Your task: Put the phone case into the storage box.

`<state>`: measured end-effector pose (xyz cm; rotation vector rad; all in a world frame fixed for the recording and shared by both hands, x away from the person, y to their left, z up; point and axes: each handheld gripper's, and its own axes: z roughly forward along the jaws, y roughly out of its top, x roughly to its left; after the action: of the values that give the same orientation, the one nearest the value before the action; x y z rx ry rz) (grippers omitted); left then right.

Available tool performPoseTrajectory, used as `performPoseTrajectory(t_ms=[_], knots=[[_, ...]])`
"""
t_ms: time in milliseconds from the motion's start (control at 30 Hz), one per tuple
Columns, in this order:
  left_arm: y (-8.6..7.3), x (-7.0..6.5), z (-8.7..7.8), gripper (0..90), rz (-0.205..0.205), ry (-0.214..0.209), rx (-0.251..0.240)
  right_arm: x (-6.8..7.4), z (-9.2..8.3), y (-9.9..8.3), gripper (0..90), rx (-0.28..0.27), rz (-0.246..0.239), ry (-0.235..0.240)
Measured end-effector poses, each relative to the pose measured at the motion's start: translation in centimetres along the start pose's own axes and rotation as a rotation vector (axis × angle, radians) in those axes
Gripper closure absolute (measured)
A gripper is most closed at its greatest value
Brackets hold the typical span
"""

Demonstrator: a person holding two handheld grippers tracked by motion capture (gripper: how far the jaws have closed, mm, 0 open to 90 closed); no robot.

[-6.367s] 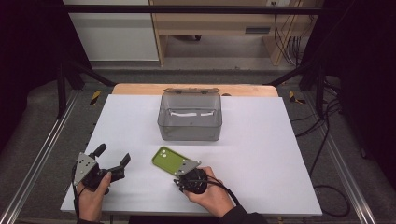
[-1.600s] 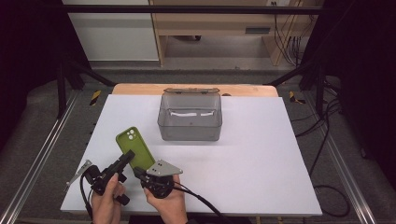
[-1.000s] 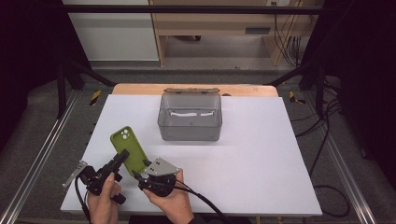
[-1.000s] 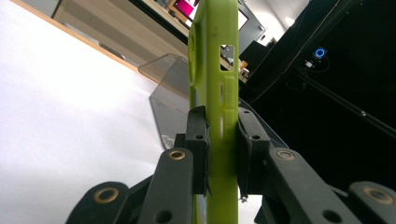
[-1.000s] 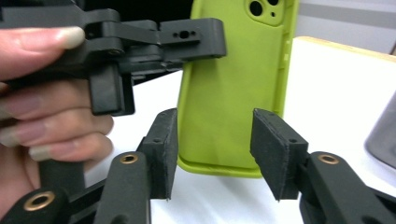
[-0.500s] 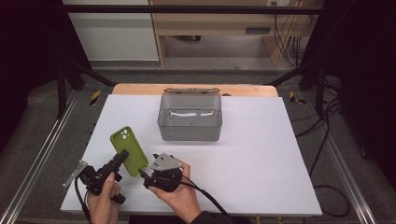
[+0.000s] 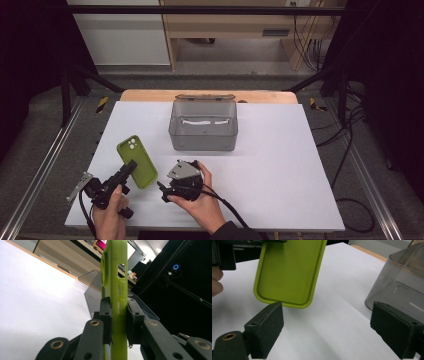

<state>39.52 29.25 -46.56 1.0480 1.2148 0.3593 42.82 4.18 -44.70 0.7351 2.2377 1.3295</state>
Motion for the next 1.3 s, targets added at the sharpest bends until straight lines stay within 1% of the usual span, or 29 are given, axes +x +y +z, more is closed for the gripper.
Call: performPoseTrajectory(t_ms=[167,200,233,267,400,467,500,533,567,667,733,767,800,833,1000,1067,1133,1200,1233,1267,1300], knots=[[0.0,0.0,0.0,77.7,0.002,0.000,-0.001,-1.1,-0.6,-0.2,9.7,0.005,0.000,-0.017],[0.0,0.0,0.0,77.7,0.004,0.001,0.000,-1.1,-0.6,-0.2,9.7,0.005,0.000,-0.017],[0.0,0.0,0.0,77.7,0.005,0.001,0.000,-1.5,-0.8,-0.3,9.6,0.006,0.003,-0.023],[0.0,0.0,0.0,77.7,0.006,0.002,0.000,-1.5,-0.8,-0.3,9.6,0.006,0.003,-0.023],[0.1,0.0,0.0,77.7,0.007,0.000,-0.002,-2.4,-1.4,-0.5,9.2,0.014,0.002,-0.037],[0.1,0.0,0.0,77.7,0.008,0.000,-0.001,-2.6,-1.5,-0.6,9.2,0.016,0.003,-0.039],[0.1,0.0,0.0,77.7,0.008,0.000,-0.002,-3.0,-1.8,-0.7,9.2,0.019,0.006,-0.046],[0.1,0.0,0.0,77.7,0.008,0.000,-0.002,-3.0,-1.8,-0.7,9.2,0.019,0.006,-0.046],[0.1,0.0,0.0,77.7,0.009,0.000,-0.002,-3.3,-2.1,-0.8,9.2,0.023,0.006,-0.049],[0.1,0.0,0.0,77.7,0.009,0.002,-0.003,-3.7,-2.3,-0.9,9.2,0.025,0.005,-0.056],[0.1,0.0,-0.1,77.7,0.009,0.003,-0.004,-4.3,-2.8,-1.1,9.2,0.027,0.010,-0.066],[0.1,0.0,-0.1,77.7,0.009,0.003,-0.004,-4.3,-2.8,-1.1,9.2,0.027,0.010,-0.066],[0.1,0.0,-0.1,77.7,0.010,0.003,-0.004,-4.8,-3.2,-1.3,9.2,0.027,0.012,-0.076],[0.1,0.0,-0.1,77.7,0.012,0.003,-0.005,-4.8,-3.2,-1.3,9.2,0.027,0.012,-0.076],[0.2,0.1,-0.1,77.7,0.012,0.003,-0.008,-6.3,-4.4,-2.1,9.2,0.036,0.019,-0.101],[0.2,0.1,-0.2,77.7,0.013,0.004,-0.008,-6.5,-4.7,-2.2,9.1,0.039,0.024,-0.106],[0.2,0.2,-0.2,77.7,0.013,0.005,-0.008,-7.3,-5.5,-2.8,9.0,0.042,0.029,-0.121],[0.2,0.2,-0.2,77.7,0.014,0.006,-0.008,-7.6,-5.8,-3.1,8.9,0.045,0.032,-0.126],[0.2,0.2,-0.2,77.7,0.014,0.008,-0.008,-8.2,-6.5,-3.5,8.9,0.049,0.036,-0.141],[0.2,0.3,-0.2,77.7,0.014,0.009,-0.008,-8.2,-6.5,-3.5,8.9,0.049,0.036,-0.141],[0.2,0.3,-0.2,77.7,0.012,0.010,-0.009,-8.8,-7.1,-4.0,8.9,0.048,0.048,-0.154]])
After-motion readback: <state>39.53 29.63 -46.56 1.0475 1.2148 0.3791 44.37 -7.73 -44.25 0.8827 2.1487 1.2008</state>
